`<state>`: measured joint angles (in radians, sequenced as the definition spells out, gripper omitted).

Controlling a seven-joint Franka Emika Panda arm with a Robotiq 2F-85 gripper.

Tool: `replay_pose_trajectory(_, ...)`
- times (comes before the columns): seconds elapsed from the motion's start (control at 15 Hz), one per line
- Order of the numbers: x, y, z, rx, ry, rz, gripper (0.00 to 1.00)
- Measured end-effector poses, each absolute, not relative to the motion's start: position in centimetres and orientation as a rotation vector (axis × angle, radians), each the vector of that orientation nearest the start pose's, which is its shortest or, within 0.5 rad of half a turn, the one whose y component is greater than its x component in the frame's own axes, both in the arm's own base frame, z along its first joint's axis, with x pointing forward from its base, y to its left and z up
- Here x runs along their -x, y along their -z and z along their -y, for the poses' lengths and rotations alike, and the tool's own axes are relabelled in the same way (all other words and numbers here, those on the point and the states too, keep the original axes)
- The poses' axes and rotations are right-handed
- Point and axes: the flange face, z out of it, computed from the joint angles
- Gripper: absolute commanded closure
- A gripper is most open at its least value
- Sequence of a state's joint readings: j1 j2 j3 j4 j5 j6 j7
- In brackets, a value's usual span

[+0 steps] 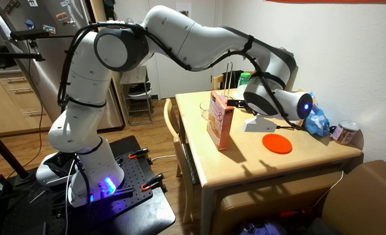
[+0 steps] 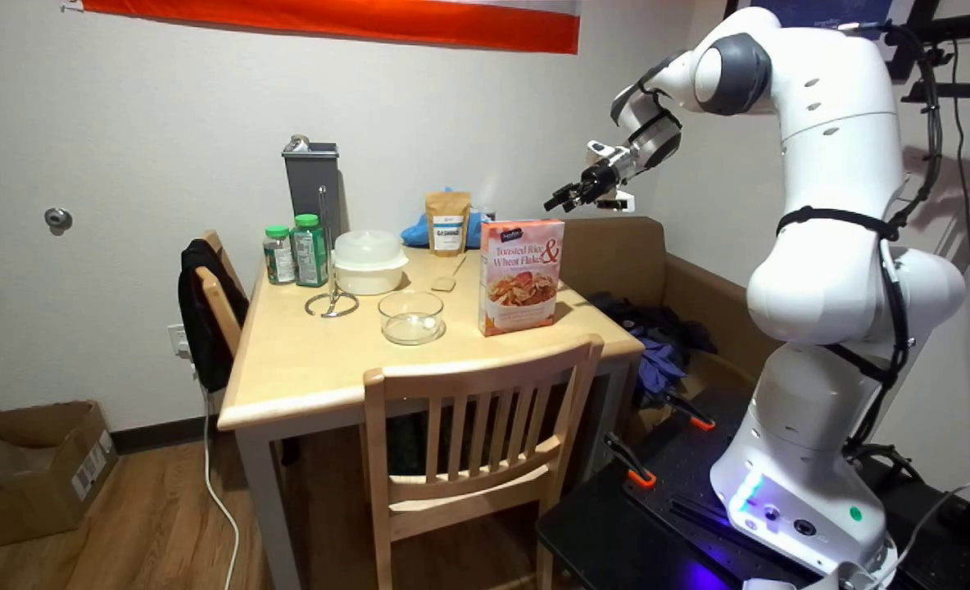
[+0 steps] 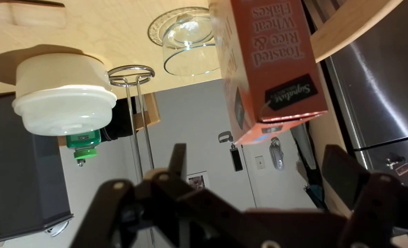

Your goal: Pour some cereal into the clear bowl

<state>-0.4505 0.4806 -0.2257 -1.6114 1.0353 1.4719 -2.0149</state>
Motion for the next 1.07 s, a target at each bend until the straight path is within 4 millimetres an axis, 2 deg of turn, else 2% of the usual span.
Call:
replay_pose_trajectory(0.33,-53.8,-36.9,29.7,1.907,0.96,1.123,0.0)
replay_pose_trajectory(0.73,-50.1,-34.5,28.4,1.89,0.944,1.045,0.0)
replay_pose_trajectory(0.87,-49.9,-33.7,27.8,1.886,0.946,1.064,0.0)
replay_pose_trajectory(1.07,-50.1,-33.9,27.9,1.906,0.967,1.102,0.0)
